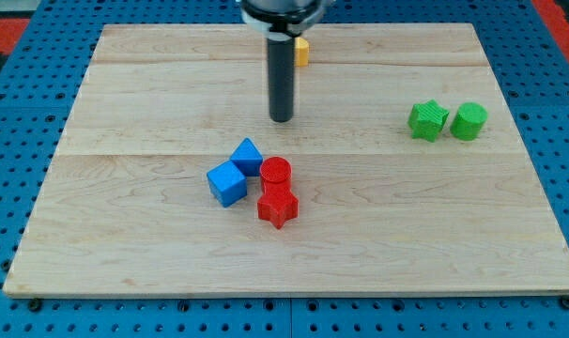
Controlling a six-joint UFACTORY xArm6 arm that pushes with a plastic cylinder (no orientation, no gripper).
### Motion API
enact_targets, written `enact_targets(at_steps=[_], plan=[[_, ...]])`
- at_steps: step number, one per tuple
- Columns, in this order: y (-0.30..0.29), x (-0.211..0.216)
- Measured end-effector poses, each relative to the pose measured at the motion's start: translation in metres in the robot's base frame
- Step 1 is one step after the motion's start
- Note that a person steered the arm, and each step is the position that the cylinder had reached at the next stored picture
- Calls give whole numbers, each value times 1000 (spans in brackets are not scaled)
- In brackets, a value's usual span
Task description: Slide the red star to top right
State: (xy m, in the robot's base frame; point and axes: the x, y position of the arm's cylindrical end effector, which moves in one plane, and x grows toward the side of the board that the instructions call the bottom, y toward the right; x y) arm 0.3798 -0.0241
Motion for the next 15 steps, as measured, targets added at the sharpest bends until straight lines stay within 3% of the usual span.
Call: enact_targets(at_steps=[1, 2, 3, 4, 5, 7, 8, 10, 11, 12, 14, 15], plan=[[-52, 24], [-58, 76], [-108, 119], [-70, 156], [-9, 155], [28, 167], [47, 134], [38, 21], [18, 11], [52, 15], [123, -85], [98, -78]])
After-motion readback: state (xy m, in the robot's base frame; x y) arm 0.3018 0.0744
